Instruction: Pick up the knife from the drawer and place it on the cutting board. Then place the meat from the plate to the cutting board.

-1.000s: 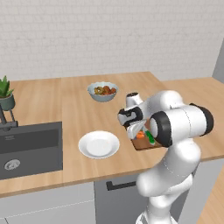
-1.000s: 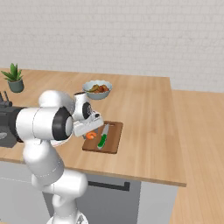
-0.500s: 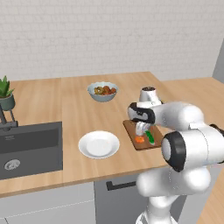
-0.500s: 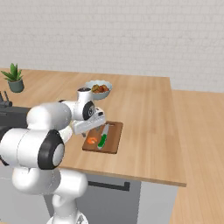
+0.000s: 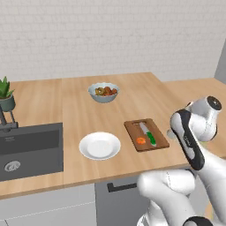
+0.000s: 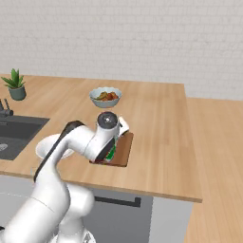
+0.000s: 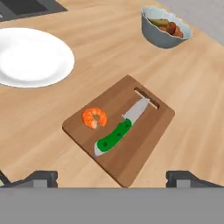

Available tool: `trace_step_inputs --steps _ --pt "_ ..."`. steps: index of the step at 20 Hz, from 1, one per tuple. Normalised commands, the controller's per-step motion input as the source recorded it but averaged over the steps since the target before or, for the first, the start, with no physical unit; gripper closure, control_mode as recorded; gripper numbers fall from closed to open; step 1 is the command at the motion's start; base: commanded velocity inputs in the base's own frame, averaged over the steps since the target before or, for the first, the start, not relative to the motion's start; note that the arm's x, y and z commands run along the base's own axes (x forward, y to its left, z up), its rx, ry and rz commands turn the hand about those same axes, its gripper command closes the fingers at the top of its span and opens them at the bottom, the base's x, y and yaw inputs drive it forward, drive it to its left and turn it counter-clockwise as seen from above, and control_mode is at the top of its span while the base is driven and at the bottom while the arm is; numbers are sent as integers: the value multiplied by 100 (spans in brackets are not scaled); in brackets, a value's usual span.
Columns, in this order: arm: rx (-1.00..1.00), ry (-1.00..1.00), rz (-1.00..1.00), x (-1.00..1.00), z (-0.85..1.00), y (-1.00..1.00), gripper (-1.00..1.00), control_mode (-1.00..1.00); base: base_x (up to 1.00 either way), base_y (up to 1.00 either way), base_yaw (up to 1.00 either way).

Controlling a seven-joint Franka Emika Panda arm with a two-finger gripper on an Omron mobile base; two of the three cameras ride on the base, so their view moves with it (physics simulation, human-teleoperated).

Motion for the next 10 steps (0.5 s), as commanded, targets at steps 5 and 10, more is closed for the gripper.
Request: trace_step_inputs --steps 5,10 --pt "21 -70 0 -100 100 -97 -100 -100 0 0 0" --pt "22 -69 0 -100 100 -96 -100 -100 0 0 0"
